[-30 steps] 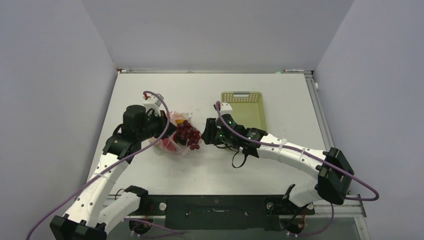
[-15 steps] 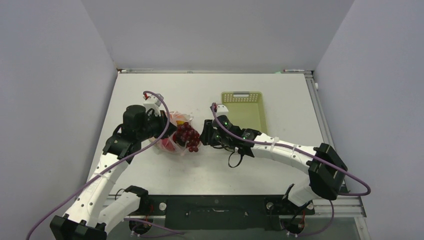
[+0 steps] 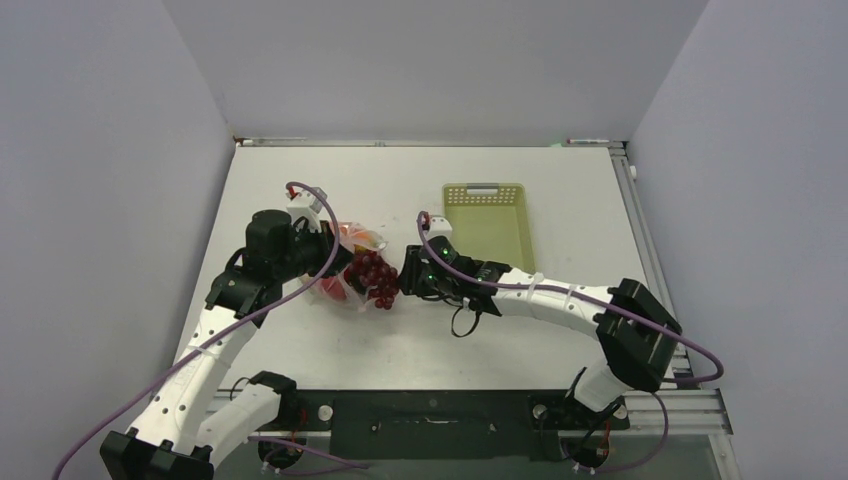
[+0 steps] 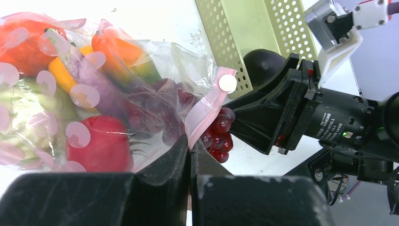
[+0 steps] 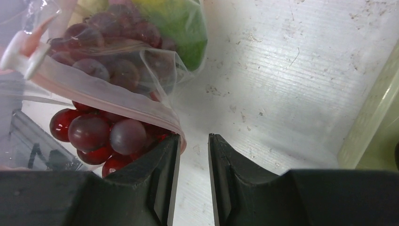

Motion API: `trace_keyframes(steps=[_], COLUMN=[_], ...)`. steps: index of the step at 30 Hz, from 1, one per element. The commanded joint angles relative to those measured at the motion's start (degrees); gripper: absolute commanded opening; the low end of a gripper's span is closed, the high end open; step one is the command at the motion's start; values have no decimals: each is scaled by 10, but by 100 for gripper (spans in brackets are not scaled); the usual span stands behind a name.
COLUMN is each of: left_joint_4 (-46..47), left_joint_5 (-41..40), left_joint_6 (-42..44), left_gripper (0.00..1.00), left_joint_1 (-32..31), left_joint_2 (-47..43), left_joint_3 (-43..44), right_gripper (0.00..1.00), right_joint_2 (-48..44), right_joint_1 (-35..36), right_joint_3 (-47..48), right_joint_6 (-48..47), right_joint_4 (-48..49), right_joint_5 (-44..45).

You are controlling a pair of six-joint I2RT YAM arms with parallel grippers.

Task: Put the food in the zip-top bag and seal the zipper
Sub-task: Adjust the zipper food storage bag at the center of the board.

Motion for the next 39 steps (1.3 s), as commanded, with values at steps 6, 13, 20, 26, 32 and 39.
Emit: trace_keyframes(steps=[6,13,20,26,32,39], left_joint_4=[35,36,36,37,37,35], left_joint_5=[12,15,17,18,16,19], left_joint_6=[-3,-3,-3,-2,-3,1], left_gripper=[0,0,0,0,0,0], left_joint_1=[3,3,3,3,4,4], left_joint_2=[-4,-3,-2,-1,-3,-2], left_joint_3=[4,4,3,3,4,5], right_gripper=[27,25,22,6,5,5], right_joint_2=[30,36,43,54,31,-38], right_joint_1=[2,3,3,3,2,-4], right_joint_3=[9,-5,-17,-12,-10,11], right_joint_6=[17,22,20,17,-2,-41], right_joint_4=[89,160,206,212,184,108], right_joint_5=[-10,-48,-64,-65,-52,-29])
